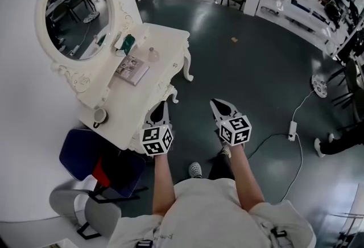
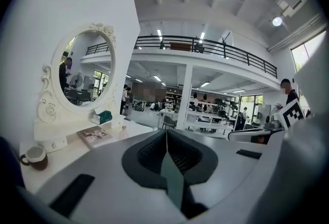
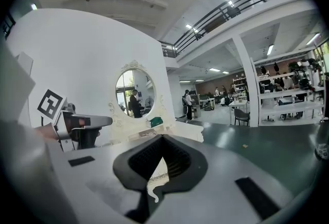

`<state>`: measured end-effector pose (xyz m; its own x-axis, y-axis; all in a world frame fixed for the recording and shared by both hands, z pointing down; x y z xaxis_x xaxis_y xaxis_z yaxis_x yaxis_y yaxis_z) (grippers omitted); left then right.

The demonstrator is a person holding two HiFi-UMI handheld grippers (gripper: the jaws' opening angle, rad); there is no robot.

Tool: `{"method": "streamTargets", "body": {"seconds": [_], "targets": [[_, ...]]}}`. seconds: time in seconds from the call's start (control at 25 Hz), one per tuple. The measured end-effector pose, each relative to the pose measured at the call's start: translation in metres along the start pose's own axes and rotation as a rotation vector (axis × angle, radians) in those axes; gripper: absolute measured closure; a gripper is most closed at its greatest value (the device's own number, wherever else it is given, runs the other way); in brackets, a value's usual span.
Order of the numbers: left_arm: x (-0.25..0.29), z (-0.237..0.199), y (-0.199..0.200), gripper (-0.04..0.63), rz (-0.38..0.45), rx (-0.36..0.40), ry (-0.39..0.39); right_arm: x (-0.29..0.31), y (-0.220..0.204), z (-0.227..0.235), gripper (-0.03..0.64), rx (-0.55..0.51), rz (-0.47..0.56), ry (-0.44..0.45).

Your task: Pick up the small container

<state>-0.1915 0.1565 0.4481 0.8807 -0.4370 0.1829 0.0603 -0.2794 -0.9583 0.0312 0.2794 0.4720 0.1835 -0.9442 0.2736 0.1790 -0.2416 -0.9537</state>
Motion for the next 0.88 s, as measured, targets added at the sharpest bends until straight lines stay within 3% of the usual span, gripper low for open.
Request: {"method": "streamTargets", "body": {"seconds": [0.36,0.48,0.64,0.88], "targets": [[0.009,-0.016,0.004,0.562,0.009,0.004,0.038,0.022,0.001,0.005,0.601,0.021,-0.003,0.034],[0.018,-0.025,0.006,0.474,-0.007,0.008,0.050,0.038,0.003,0.009,0.601,0.036,-0.009,0.050],[0.037,-0.040,0.015,0.409,-0.011,0.009,0.056,0.062,0.012,0.016,0.601,0.079,-0.005,0.080],[0.071,-0.057,0.033,0.376,-0.001,0.038,0.036,0.108,0.033,0.036,0.600,0.091,0.001,0.068]]}}
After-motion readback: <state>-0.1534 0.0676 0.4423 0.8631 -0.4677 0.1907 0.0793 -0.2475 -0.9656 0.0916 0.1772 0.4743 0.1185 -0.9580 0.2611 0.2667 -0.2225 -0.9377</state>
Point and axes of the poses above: the fingertips, and each gripper's own axes: x forward along the fingers, z to its right, y out of its top, the point moved 8 cm from there along -x, backward along the fingers, and after that the axes turned 13 degrees about -y, right-handed, at the moved point
